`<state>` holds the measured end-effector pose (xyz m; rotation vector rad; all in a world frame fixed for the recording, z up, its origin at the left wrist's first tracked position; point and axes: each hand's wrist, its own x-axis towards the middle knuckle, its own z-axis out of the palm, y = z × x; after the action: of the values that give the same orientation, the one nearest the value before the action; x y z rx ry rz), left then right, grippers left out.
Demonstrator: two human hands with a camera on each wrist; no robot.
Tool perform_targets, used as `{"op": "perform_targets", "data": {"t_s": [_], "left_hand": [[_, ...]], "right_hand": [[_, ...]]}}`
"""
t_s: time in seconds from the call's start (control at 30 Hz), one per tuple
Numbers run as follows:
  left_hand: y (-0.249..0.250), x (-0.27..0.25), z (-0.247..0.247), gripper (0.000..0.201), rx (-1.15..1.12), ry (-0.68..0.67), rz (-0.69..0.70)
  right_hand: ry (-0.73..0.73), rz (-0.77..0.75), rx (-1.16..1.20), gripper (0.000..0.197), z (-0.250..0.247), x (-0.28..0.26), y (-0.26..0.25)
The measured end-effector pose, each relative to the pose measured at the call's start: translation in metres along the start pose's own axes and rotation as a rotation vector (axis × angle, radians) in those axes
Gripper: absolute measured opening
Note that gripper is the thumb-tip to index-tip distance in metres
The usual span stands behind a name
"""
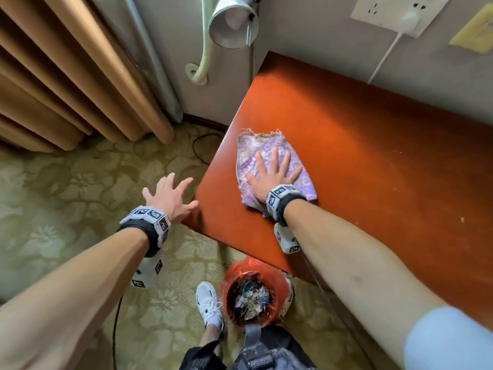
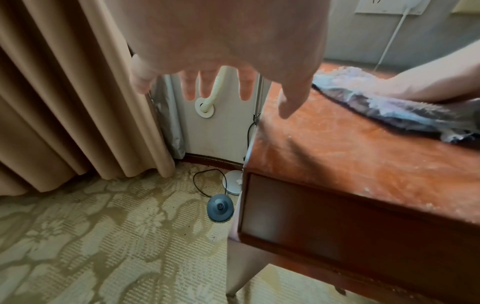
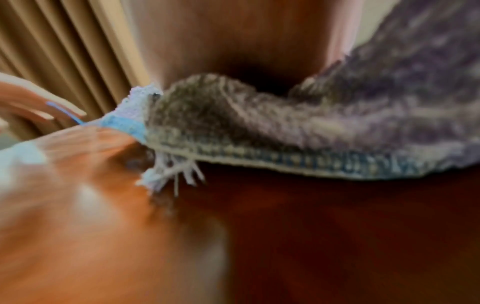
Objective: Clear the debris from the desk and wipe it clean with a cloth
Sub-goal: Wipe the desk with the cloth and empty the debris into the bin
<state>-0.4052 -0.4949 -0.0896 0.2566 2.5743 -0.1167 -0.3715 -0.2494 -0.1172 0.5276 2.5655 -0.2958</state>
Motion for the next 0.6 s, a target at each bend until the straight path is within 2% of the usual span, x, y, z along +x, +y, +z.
{"op": "perform_targets", "data": {"t_s": [0.1, 0.23, 0.43, 0.6], "left_hand": [[-0.015, -0.001, -0.002, 0.065, -0.006, 0.014, 0.01], [-0.022, -0.003, -0.007, 0.063, -0.024, 0.04, 0.042], [-0.018, -0.003, -0.011, 0.063, -0.044, 0.057, 0.108], [0.016, 0.006, -0.01, 0.064, 0.018, 0.064, 0.2]], "right_hand": [[-0.024, -0.101, -0.044, 0.068, 0.023, -0.026, -0.053], [-0.072, -0.187, -0.116, 0.069, 0.051, -0.061, -0.079], [-0.037, -0.215, -0.12, 0.066, 0.074, -0.097, -0.071], [0.002, -0.047, -0.02, 0.064, 0.081, -0.115, -0.029]]}}
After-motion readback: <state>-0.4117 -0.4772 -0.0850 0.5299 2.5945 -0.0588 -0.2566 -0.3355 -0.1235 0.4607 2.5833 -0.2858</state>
